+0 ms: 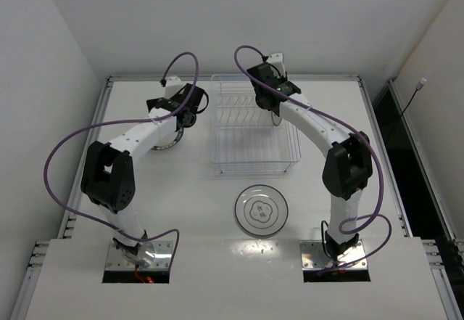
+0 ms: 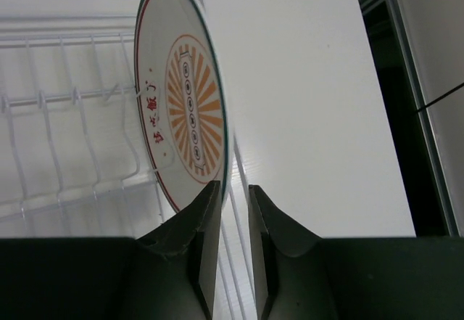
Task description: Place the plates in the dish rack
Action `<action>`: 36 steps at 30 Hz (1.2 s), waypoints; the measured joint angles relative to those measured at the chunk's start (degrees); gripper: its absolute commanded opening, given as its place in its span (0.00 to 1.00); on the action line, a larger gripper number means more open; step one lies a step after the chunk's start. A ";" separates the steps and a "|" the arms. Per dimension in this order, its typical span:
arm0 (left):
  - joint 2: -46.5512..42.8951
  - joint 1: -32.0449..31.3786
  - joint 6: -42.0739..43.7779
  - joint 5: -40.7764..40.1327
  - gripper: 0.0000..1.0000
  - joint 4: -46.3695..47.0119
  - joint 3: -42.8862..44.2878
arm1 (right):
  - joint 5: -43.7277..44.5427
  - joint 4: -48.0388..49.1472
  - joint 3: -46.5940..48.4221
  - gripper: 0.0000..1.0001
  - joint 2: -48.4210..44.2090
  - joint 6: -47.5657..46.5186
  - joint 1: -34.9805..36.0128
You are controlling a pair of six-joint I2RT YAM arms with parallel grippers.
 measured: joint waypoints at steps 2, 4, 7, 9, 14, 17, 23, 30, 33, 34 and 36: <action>0.00 1.25 -1.01 -0.50 1.00 -0.52 0.00 | -1.14 -0.28 0.00 0.19 0.00 0.04 0.02; 0.20 3.45 -1.77 0.07 1.00 -0.90 0.00 | -1.86 -0.50 0.00 0.19 0.00 0.22 0.02; 1.36 8.76 -2.73 2.49 1.00 -0.90 0.00 | -2.91 -1.27 -0.15 0.28 -0.13 0.70 0.02; 2.60 13.07 -3.30 5.11 1.00 -0.81 0.00 | -4.22 -1.36 -1.53 0.33 -1.31 1.09 0.02; 5.92 24.85 -4.81 15.56 1.00 0.09 0.00 | -9.38 -1.20 -9.75 0.48 -11.91 1.31 0.35; 8.24 29.79 -5.35 21.59 1.00 0.81 0.00 | -12.31 -0.79 -13.31 0.51 -21.49 1.88 0.63; 12.39 30.51 -5.92 32.61 0.86 2.49 -0.11 | -15.72 0.52 -14.99 0.55 -31.65 4.02 0.68; 16.46 32.28 -5.05 45.44 0.46 5.03 -0.07 | -18.53 -0.24 -18.18 0.58 -34.45 5.64 0.66; 16.81 34.91 -4.92 52.35 0.03 7.43 -0.74 | -18.73 -1.03 -18.60 0.59 -35.26 5.86 0.66; 17.25 35.80 -5.55 55.54 0.00 8.94 -1.05 | -18.73 -1.25 -18.62 0.59 -35.69 5.86 0.66; 17.84 37.18 -6.10 61.66 0.00 11.91 -1.57 | -18.73 -1.36 -18.64 0.59 -36.76 5.88 0.66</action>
